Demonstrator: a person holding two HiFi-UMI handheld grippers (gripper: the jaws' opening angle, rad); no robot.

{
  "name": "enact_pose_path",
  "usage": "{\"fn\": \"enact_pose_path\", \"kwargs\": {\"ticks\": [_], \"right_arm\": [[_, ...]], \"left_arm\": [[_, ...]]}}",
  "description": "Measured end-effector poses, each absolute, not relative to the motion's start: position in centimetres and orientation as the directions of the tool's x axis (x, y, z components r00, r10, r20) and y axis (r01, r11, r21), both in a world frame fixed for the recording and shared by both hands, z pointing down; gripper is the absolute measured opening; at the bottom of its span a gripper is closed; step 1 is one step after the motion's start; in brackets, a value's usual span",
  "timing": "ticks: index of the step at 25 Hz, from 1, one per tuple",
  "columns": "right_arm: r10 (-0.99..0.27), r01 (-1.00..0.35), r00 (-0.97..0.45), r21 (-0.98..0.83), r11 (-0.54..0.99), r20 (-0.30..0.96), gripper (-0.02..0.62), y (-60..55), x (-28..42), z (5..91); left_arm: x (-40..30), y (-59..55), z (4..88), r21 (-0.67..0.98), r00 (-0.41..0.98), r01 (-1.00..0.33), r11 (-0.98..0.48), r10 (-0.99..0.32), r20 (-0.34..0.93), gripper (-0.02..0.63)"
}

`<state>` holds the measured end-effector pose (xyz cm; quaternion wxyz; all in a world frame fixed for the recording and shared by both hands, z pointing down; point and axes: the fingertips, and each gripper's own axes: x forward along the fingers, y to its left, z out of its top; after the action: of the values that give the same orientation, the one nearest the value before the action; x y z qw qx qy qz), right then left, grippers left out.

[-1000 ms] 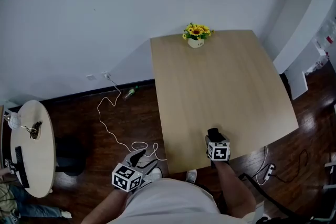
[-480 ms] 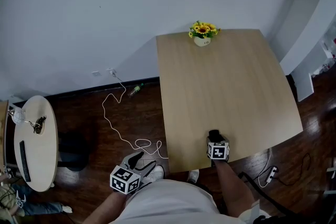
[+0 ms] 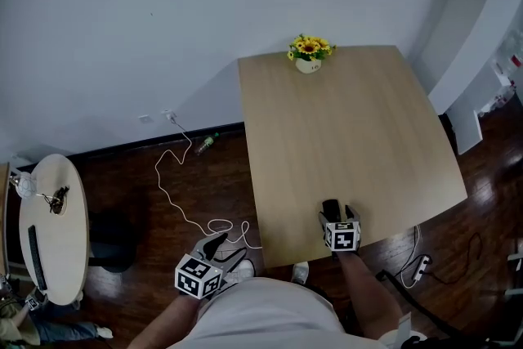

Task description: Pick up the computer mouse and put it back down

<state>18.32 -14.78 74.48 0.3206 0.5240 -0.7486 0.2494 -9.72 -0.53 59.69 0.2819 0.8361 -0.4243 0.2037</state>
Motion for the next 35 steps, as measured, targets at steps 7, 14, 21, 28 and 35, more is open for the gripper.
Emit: {"fn": "enact_pose_path", "kwargs": {"ticks": [7,14,21,28,35], "right_arm": [[-0.686,-0.935,-0.287,-0.041,0.351,0.668,0.396,-11.1,17.1,65.0],[-0.746,-0.935,-0.317,-0.060,0.350,0.585,0.396,-4.8,16.7,54.3],[-0.782,-0.949,-0.302,-0.091,0.303,0.545,0.396,0.8,17.0,49.4],[-0.800,-0.967,-0.253,-0.105,0.234,0.544,0.391,3.1,17.7,48.7],[-0.801,-0.968,-0.249,-0.118,0.221,0.544,0.387,4.0,17.0,48.9]], "left_arm": [[-8.7,-1.2,60.0,0.320,0.609,-0.786,-0.529,-0.573,0.549,0.261],[-7.9,-1.8,60.3,0.336,0.658,-0.742,-0.580,-0.534,0.531,0.261],[-7.0,-1.7,60.7,0.346,0.704,-0.691,-0.635,-0.482,0.521,0.261],[-6.3,-1.4,60.6,0.351,0.737,-0.648,-0.676,-0.441,0.513,0.261],[-5.9,-1.2,60.4,0.350,0.752,-0.627,-0.695,-0.425,0.504,0.261]]}}
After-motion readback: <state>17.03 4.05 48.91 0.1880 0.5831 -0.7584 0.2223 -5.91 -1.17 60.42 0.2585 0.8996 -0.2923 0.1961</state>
